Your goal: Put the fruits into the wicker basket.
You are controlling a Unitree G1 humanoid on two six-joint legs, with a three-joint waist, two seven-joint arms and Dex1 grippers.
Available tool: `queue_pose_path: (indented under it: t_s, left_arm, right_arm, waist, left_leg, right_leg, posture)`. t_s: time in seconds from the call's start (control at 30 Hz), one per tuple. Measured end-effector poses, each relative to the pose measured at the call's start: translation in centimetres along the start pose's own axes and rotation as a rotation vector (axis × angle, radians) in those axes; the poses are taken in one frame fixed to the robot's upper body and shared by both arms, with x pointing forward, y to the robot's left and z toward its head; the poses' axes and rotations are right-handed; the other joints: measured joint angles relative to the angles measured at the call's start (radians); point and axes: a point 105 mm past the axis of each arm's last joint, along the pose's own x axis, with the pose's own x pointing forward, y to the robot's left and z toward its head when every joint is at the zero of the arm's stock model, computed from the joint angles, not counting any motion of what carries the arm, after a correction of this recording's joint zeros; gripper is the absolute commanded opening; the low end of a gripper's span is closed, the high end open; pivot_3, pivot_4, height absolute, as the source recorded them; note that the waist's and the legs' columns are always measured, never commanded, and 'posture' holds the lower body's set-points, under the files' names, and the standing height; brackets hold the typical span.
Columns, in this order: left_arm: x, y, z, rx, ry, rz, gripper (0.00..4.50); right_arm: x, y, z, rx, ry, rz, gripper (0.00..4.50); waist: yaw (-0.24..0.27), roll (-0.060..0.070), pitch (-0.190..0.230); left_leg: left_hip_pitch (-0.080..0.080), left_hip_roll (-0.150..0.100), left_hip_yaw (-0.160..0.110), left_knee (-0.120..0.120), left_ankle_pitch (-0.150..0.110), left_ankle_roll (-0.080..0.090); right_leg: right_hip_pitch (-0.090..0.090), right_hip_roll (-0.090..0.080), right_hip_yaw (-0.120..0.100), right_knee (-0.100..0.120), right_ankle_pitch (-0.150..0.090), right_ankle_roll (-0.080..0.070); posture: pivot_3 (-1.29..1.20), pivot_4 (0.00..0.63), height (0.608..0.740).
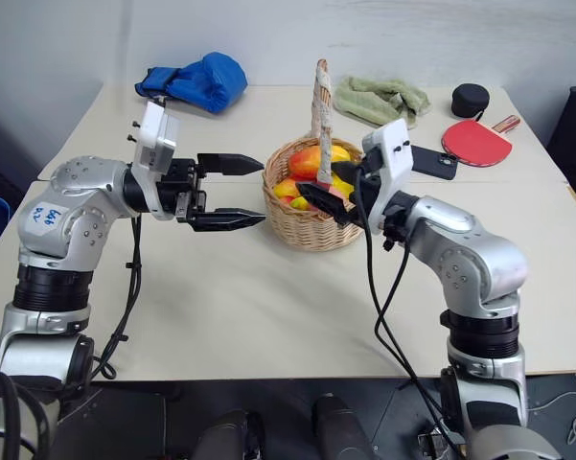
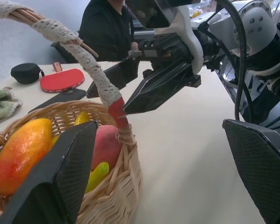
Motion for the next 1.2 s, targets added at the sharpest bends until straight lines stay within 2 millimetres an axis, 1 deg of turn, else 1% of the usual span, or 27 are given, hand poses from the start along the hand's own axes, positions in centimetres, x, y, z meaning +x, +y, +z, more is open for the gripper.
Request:
queue_pose_path:
  t_s: [0.3,0.33,0.43,0.47,0.53,0.57,0.6,0.7,0.73,0.77,0.8,0.87,0.9,0.93,1.03,1.1,1.13,1.2]
  left_arm:
    - [-0.1,0.0,0.0,0.001,0.003,0.003,4.50]
    - [-0.1,0.0,0.0,0.001,0.002,0.003,4.50]
    - [0.0,0.1,0.0,0.001,0.000,0.004,4.50]
    - [0.1,0.1,0.1,0.003,-0.005,0.001,4.50]
    - [0.3,0.2,0.3,0.009,-0.014,-0.002,4.50]
    - [0.5,0.3,0.6,0.011,-0.025,-0.005,4.50]
    - [0.5,0.4,0.6,0.009,-0.028,-0.002,4.50]
    - [0.7,0.7,0.6,-0.002,-0.051,-0.002,4.50]
    - [0.8,0.7,0.6,-0.004,-0.056,-0.003,4.50]
    - [0.9,0.8,0.6,-0.005,-0.064,-0.003,4.50]
    - [0.9,0.9,0.6,-0.007,-0.068,-0.002,4.50]
    - [1.3,1.0,0.9,-0.001,-0.083,-0.010,4.50]
    - [1.5,1.0,1.0,0.003,-0.094,-0.014,4.50]
    - [1.6,1.0,1.0,0.000,-0.100,-0.015,4.50]
    - [2.0,1.2,1.2,-0.008,-0.116,-0.021,4.50]
    - [2.3,1.3,1.6,0.003,-0.126,-0.034,4.50]
    - [2.2,1.3,1.6,0.004,-0.126,-0.035,4.50]
    - [2.2,1.4,1.4,-0.007,-0.124,-0.034,4.50]
  right_arm:
    - [0.1,0.4,0.3,-0.004,-0.023,0.027,0.34]
    - [0.1,0.5,0.4,-0.002,-0.026,0.030,0.17]
    - [-0.1,0.4,0.6,-0.007,-0.031,0.024,0.16]
    - [-0.4,0.2,0.7,-0.011,-0.032,0.016,0.16]
    - [-1.6,-0.5,1.2,-0.023,-0.046,-0.018,0.16]
    - [-3.1,-1.2,1.8,-0.037,-0.058,-0.056,0.16]
    - [-4.2,-1.8,2.4,-0.051,-0.070,-0.090,0.16]
    - [-9.6,-4.6,5.2,-0.126,-0.123,-0.289,0.16]
    - [-10.9,-5.2,5.7,-0.137,-0.136,-0.341,0.16]
    - [-13.0,-6.2,6.4,-0.143,-0.153,-0.424,0.16]
    - [-14.2,-6.7,6.7,-0.146,-0.163,-0.475,0.16]
    - [-16.7,-7.6,6.5,-0.133,-0.170,-0.571,0.16]
    - [-18.2,-8.2,6.0,-0.106,-0.168,-0.634,0.16]
    - [-19.1,-8.6,5.5,-0.085,-0.165,-0.671,0.16]
    - [-21.0,-9.5,4.2,-0.015,-0.187,-0.768,0.16]
    - [-22.2,-10.1,2.7,0.045,-0.206,-0.849,0.16]
    - [-22.5,-10.2,2.2,0.062,-0.199,-0.870,0.16]
    - [-22.9,-10.4,1.1,0.091,-0.188,-0.898,0.86]
  waist:
    - [-0.001,0.000,0.000]
    - [-0.001,0.000,0.000]
    - [0.000,0.000,0.000]
    - [0.000,0.000,0.000]
    - [0.004,0.000,0.000]
    - [0.013,0.000,0.000]
    - [0.017,0.000,0.000]
    - [0.032,0.000,0.000]
    - [0.033,0.000,0.000]
    - [0.034,0.000,0.000]
    - [0.033,0.000,0.000]
    - [0.032,0.000,0.000]
    - [0.031,0.000,0.000]
    - [0.027,0.000,0.000]
    - [0.019,0.000,0.000]
    - [0.019,0.001,0.000]
    - [0.019,0.001,0.000]
    - [0.020,0.002,0.000]
  left_leg:
    - [0.000,0.000,0.000,0.000,0.000,0.000]
    - [0.000,0.000,0.000,-0.001,0.000,0.000]
    - [0.000,0.000,0.000,-0.001,0.000,0.000]
    - [0.000,0.000,0.000,-0.001,0.000,0.000]
    - [-0.002,0.000,-0.001,-0.001,0.000,0.000]
    - [-0.004,0.000,-0.002,-0.001,0.000,0.000]
    - [-0.004,0.000,-0.002,0.000,0.000,0.001]
    - [-0.007,-0.001,-0.003,0.000,-0.001,0.002]
    - [-0.007,-0.001,-0.003,0.000,-0.001,0.002]
    - [-0.008,-0.001,-0.003,0.000,-0.001,0.002]
    - [-0.008,-0.001,-0.002,0.000,-0.001,0.002]
    - [-0.008,0.000,-0.002,0.000,-0.001,0.002]
    - [-0.007,0.000,-0.001,0.000,-0.001,0.002]
    - [-0.007,0.000,0.001,0.000,0.000,0.002]
    - [-0.005,0.000,0.003,-0.001,0.001,0.002]
    - [-0.004,-0.001,0.004,-0.001,0.001,0.002]
    - [-0.003,-0.001,0.004,-0.002,0.001,0.002]
    - [-0.003,-0.001,0.005,-0.002,0.001,0.002]
  right_leg:
    - [0.000,0.000,0.000,0.000,0.000,0.000]
    - [0.000,0.000,0.000,0.000,0.000,0.000]
    - [0.000,0.000,0.000,-0.001,0.000,0.000]
    - [0.000,0.000,0.000,-0.001,0.000,0.000]
    - [0.000,0.000,-0.001,-0.003,0.000,0.000]
    - [0.000,-0.001,-0.002,-0.005,0.000,0.000]
    - [0.000,-0.001,-0.002,-0.006,0.000,0.000]
    - [0.000,-0.002,-0.003,-0.010,0.000,0.000]
    - [0.000,-0.002,-0.003,-0.010,0.000,0.000]
    - [0.000,-0.002,-0.003,-0.011,0.000,0.000]
    - [0.000,-0.002,-0.002,-0.011,0.000,0.000]
    - [0.000,-0.001,-0.002,-0.011,0.000,0.000]
    - [0.000,-0.001,-0.001,-0.011,0.000,0.000]
    - [0.000,0.000,0.001,-0.011,0.000,0.000]
    - [0.000,0.001,0.004,-0.011,0.000,0.000]
    - [0.000,0.001,0.005,-0.010,0.000,0.000]
    - [0.000,0.001,0.005,-0.010,0.000,0.000]
    - [0.000,0.001,0.006,-0.010,0.000,0.000]
  posture:
    - [0.00,0.150,0.740]
    - [0.00,0.150,0.740]
    - [0.00,0.150,0.740]
    - [0.00,0.150,0.740]
    - [0.00,0.150,0.740]
    - [0.00,0.150,0.740]
    - [0.00,0.150,0.740]
    - [0.00,0.150,0.740]
    - [0.00,0.150,0.740]
    - [0.00,0.150,0.740]
    - [0.00,0.150,0.740]
    - [0.00,0.150,0.740]
    - [0.00,0.150,0.740]
    - [0.00,0.150,0.740]
    - [0.00,0.150,0.740]
    - [0.00,0.150,0.740]
    - [0.00,0.150,0.740]
    - [0.00,0.150,0.740]
